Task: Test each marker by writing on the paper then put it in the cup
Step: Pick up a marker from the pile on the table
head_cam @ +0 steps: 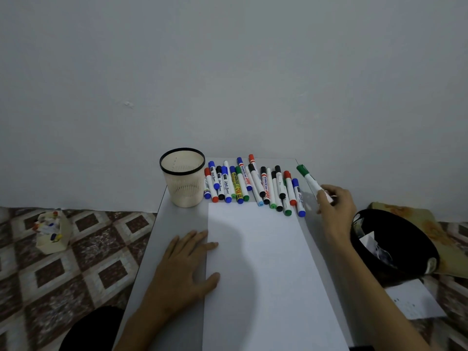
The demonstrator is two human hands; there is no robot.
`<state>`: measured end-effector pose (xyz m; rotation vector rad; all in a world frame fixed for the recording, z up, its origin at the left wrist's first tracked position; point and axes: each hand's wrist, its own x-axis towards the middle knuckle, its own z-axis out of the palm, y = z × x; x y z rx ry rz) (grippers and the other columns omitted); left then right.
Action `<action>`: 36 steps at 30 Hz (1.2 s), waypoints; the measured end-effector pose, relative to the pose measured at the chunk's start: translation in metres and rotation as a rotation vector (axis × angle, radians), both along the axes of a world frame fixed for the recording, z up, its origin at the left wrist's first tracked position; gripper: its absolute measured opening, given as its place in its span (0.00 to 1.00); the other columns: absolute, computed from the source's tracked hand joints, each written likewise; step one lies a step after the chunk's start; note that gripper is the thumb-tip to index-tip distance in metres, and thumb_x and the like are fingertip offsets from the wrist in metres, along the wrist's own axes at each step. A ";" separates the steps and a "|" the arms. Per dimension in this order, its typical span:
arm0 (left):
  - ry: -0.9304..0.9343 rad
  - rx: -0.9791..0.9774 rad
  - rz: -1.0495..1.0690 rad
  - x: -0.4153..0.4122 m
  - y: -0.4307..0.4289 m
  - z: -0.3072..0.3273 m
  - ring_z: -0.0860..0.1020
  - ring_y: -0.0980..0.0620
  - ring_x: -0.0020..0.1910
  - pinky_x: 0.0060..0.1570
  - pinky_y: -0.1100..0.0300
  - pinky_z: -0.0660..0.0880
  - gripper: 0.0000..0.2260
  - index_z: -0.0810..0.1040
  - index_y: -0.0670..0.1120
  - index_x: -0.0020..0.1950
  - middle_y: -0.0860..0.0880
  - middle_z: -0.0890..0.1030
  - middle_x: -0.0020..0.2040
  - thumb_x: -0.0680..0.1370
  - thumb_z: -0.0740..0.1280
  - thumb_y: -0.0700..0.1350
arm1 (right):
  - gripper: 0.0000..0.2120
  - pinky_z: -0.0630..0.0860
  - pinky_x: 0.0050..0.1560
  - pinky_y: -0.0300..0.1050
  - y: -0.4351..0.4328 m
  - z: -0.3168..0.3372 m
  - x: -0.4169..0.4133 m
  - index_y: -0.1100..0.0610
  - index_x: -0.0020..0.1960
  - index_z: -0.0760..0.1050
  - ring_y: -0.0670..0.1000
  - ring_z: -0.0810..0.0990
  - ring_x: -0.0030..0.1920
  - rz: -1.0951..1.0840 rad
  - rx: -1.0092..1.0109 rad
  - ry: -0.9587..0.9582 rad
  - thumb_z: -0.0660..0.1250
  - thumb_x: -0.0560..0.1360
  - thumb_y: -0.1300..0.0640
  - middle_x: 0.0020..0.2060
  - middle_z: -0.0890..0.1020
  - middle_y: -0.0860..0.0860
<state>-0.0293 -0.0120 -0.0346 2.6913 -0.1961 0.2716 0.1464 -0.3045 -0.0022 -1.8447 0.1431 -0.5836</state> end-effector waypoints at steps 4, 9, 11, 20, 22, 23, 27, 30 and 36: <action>-0.010 -0.124 0.043 0.003 -0.004 0.007 0.53 0.64 0.70 0.69 0.64 0.41 0.33 0.57 0.60 0.71 0.64 0.56 0.69 0.68 0.54 0.71 | 0.07 0.79 0.33 0.37 0.024 0.020 -0.048 0.63 0.53 0.79 0.47 0.82 0.34 0.311 0.380 0.087 0.66 0.76 0.68 0.42 0.82 0.58; -0.046 -0.396 0.084 0.008 -0.022 0.025 0.57 0.62 0.68 0.68 0.61 0.55 0.35 0.54 0.55 0.74 0.61 0.58 0.70 0.71 0.62 0.63 | 0.08 0.80 0.34 0.38 0.054 0.018 -0.095 0.68 0.50 0.80 0.53 0.83 0.31 0.580 0.418 0.244 0.66 0.73 0.73 0.38 0.83 0.63; -0.169 -0.255 0.000 0.014 -0.030 0.029 0.57 0.61 0.69 0.66 0.64 0.54 0.34 0.56 0.52 0.74 0.58 0.59 0.71 0.73 0.61 0.63 | 0.08 0.81 0.35 0.40 0.065 0.015 -0.104 0.68 0.50 0.81 0.54 0.83 0.31 0.639 0.404 0.283 0.66 0.73 0.73 0.36 0.83 0.63; 0.110 -0.161 -0.186 0.024 -0.054 0.049 0.73 0.56 0.44 0.45 0.74 0.68 0.11 0.71 0.40 0.61 0.42 0.78 0.54 0.81 0.55 0.43 | 0.12 0.79 0.36 0.44 0.095 0.006 -0.129 0.61 0.53 0.79 0.56 0.80 0.36 0.643 0.666 0.329 0.72 0.71 0.59 0.39 0.82 0.61; 0.173 -0.238 -0.214 0.021 -0.057 0.044 0.76 0.54 0.46 0.49 0.69 0.73 0.16 0.69 0.41 0.64 0.44 0.79 0.54 0.82 0.53 0.48 | 0.13 0.77 0.35 0.45 0.097 0.006 -0.133 0.62 0.47 0.80 0.59 0.77 0.34 0.642 0.569 0.342 0.73 0.68 0.53 0.35 0.81 0.62; 0.194 -0.253 -0.218 0.020 -0.058 0.041 0.78 0.53 0.46 0.51 0.63 0.75 0.17 0.67 0.43 0.66 0.46 0.79 0.53 0.82 0.52 0.51 | 0.15 0.76 0.34 0.45 0.098 0.007 -0.133 0.63 0.46 0.80 0.59 0.77 0.34 0.634 0.541 0.352 0.73 0.68 0.52 0.34 0.81 0.62; 0.105 -0.299 -0.202 0.017 -0.061 0.043 0.74 0.57 0.36 0.38 0.73 0.70 0.17 0.65 0.43 0.68 0.54 0.75 0.40 0.82 0.53 0.48 | 0.12 0.73 0.36 0.46 0.097 0.011 -0.133 0.65 0.46 0.77 0.54 0.76 0.32 0.668 0.593 0.369 0.72 0.72 0.55 0.33 0.80 0.59; 0.048 -0.344 -0.194 0.015 -0.062 0.045 0.72 0.58 0.32 0.34 0.72 0.69 0.16 0.68 0.42 0.66 0.59 0.70 0.34 0.82 0.55 0.47 | 0.09 0.74 0.35 0.44 0.096 0.015 -0.135 0.65 0.45 0.77 0.52 0.76 0.31 0.690 0.575 0.335 0.70 0.74 0.58 0.33 0.80 0.57; 0.063 -0.514 -0.190 0.009 -0.058 0.042 0.74 0.63 0.33 0.34 0.69 0.70 0.07 0.69 0.55 0.58 0.56 0.72 0.32 0.80 0.57 0.51 | 0.13 0.71 0.29 0.40 0.087 0.026 -0.131 0.64 0.43 0.80 0.50 0.73 0.26 0.811 0.360 0.257 0.70 0.72 0.53 0.33 0.80 0.63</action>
